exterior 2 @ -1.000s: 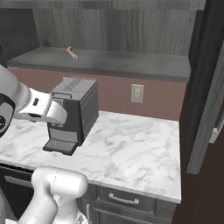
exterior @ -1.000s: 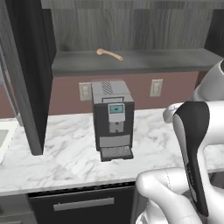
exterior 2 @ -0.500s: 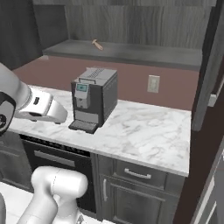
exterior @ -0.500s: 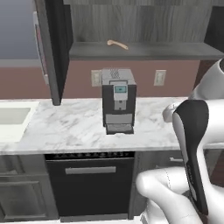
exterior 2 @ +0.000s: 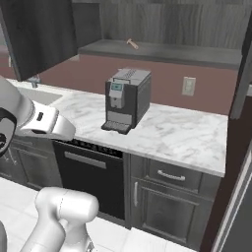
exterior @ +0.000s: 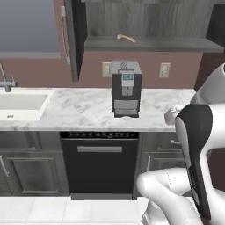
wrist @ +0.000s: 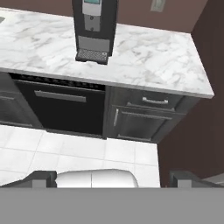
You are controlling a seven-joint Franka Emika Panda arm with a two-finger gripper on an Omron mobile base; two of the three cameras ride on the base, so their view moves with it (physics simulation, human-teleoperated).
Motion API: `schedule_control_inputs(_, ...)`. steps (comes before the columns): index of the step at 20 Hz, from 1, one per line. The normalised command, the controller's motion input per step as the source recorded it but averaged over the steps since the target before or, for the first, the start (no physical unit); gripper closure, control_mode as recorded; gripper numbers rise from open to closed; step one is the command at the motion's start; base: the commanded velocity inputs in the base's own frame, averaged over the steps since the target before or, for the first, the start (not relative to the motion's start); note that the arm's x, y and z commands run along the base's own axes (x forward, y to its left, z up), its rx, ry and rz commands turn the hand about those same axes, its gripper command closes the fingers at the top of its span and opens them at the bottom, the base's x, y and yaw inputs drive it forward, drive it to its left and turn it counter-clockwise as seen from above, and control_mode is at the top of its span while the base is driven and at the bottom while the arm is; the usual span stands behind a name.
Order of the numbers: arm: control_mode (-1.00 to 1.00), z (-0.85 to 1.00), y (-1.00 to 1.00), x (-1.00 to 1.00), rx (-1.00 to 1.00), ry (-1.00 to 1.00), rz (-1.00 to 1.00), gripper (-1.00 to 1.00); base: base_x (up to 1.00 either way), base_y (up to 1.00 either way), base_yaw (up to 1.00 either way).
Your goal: Organize the utensils by type. Pick up the wooden spoons from the counter and place them in the open cabinet. Then pick up the metallic utensils from the counter and place them in the open drawer.
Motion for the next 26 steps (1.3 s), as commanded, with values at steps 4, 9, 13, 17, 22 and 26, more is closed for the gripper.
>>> schedule_control_inputs(4, 1.0, 0.0, 0.0, 0.0, 0.0, 0.0, 0.0, -1.0, 0.0, 0.49, 0.04)
schedule_control_inputs(9, 1.0, 0.0, 0.0, 0.0, 0.0, 0.0, 0.0, -1.0, 0.0, 0.75, 0.25)
schedule_control_inputs(13, 1.0, 0.0, 0.0, 0.0, 0.0, 0.0, 0.0, -1.0, 0.0, 0.99, 0.67)
schedule_control_inputs(17, 1.0, 0.0, 0.0, 0.0, 0.0, 0.0, 0.0, -1.0, 0.0, 0.87, 0.8)
schedule_control_inputs(22, 1.0, 0.0, 0.0, 0.0, 0.0, 0.0, 0.0, -1.0, 0.02, 0.82, 0.81)
schedule_control_inputs(26, 1.0, 0.0, 0.0, 0.0, 0.0, 0.0, 0.0, -1.0, 0.17, 0.74, 0.78)
